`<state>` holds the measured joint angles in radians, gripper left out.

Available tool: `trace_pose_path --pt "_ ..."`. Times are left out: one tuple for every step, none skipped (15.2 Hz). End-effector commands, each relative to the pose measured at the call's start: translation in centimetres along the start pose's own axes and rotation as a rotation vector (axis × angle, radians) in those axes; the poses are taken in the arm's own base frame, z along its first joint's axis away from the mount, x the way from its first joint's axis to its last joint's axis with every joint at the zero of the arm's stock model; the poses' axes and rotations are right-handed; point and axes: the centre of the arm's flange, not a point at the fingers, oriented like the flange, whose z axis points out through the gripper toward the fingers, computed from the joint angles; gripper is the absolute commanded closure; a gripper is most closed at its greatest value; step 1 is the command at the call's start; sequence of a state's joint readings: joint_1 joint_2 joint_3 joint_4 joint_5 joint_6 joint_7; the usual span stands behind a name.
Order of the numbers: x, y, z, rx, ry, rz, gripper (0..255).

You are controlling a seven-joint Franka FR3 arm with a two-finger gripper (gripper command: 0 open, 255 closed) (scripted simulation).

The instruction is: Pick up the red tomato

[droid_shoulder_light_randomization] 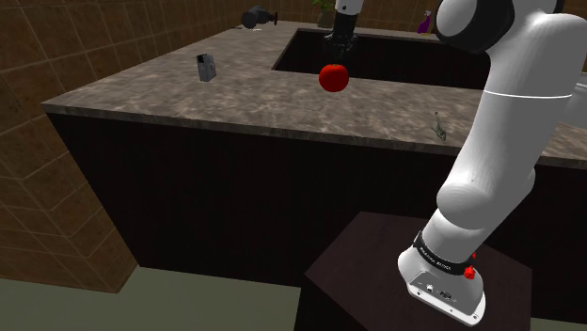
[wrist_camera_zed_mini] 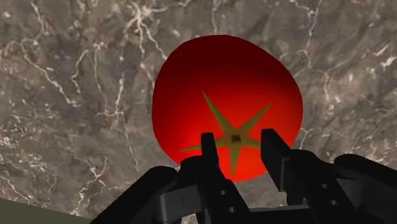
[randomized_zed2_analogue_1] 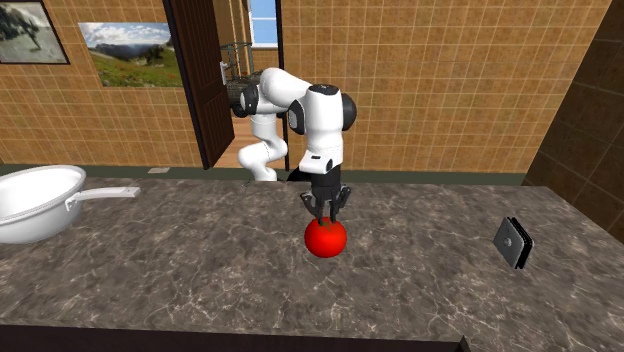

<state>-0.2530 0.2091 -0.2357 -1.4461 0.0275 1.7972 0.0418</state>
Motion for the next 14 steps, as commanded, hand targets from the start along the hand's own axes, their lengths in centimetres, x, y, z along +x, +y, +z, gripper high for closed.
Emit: trace_pose_path --pt "0.0 0.0 0.0 0.000 0.000 0.000 255" --pt "0.0 0.0 0.0 0.000 0.000 0.000 255" --pt "0.0 0.0 0.0 0.000 0.000 0.000 255" --pt "0.0 0.0 0.0 0.000 0.000 0.000 255" --pt "0.0 0.0 0.0 0.000 0.000 0.000 255" --pt "0.0 0.0 0.0 0.000 0.000 0.000 255" --pt "0.0 0.0 0.0 0.000 0.000 0.000 255" --pt "0.0 0.0 0.0 0.000 0.000 0.000 255" --pt "0.1 0.0 -0.5 0.000 0.000 0.000 255" --pt "0.1 0.0 -1.0 0.000 0.000 0.000 255" --pt "0.2 0.0 -1.5 0.000 0.000 0.000 255" --pt "0.3 0.0 -2.1 0.000 0.000 0.000 255" --pt "0.4 0.0 -2.6 0.000 0.000 0.000 255" --pt "0.5 0.0 -3.1 0.000 0.000 0.000 255"
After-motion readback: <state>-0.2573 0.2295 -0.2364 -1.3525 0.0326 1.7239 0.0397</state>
